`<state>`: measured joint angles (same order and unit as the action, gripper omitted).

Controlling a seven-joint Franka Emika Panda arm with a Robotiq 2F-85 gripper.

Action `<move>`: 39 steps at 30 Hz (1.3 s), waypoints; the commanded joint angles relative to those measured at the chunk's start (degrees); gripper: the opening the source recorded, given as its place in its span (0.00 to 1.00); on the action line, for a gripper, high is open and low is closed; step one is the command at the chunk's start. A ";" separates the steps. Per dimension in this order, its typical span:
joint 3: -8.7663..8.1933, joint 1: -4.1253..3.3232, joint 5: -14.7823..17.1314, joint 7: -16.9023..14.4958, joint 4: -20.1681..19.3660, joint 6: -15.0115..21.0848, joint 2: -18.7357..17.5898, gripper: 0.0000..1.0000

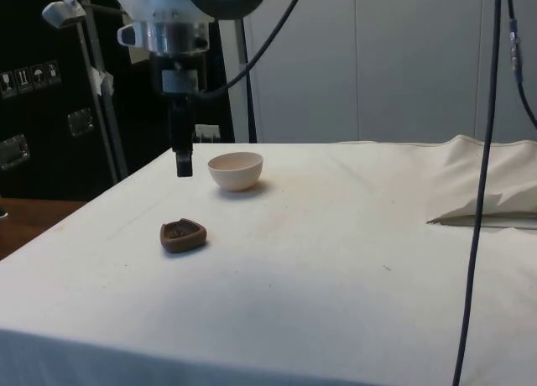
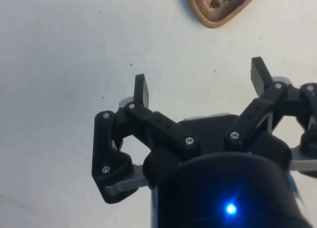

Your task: Pour the coffee beans from the cup into the bowl.

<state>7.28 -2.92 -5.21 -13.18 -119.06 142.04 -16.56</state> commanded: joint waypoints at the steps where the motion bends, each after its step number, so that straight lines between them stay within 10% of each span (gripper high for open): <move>1: -0.52 -0.74 -1.72 1.55 0.23 0.34 -0.34 1.00; 31: 1.32 -1.60 -12.66 9.80 1.60 10.03 -10.03 1.00; 39: 1.43 -0.52 -12.72 7.56 3.78 10.37 -13.01 1.00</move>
<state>8.59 -3.61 -17.88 -5.44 -115.39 152.35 -29.45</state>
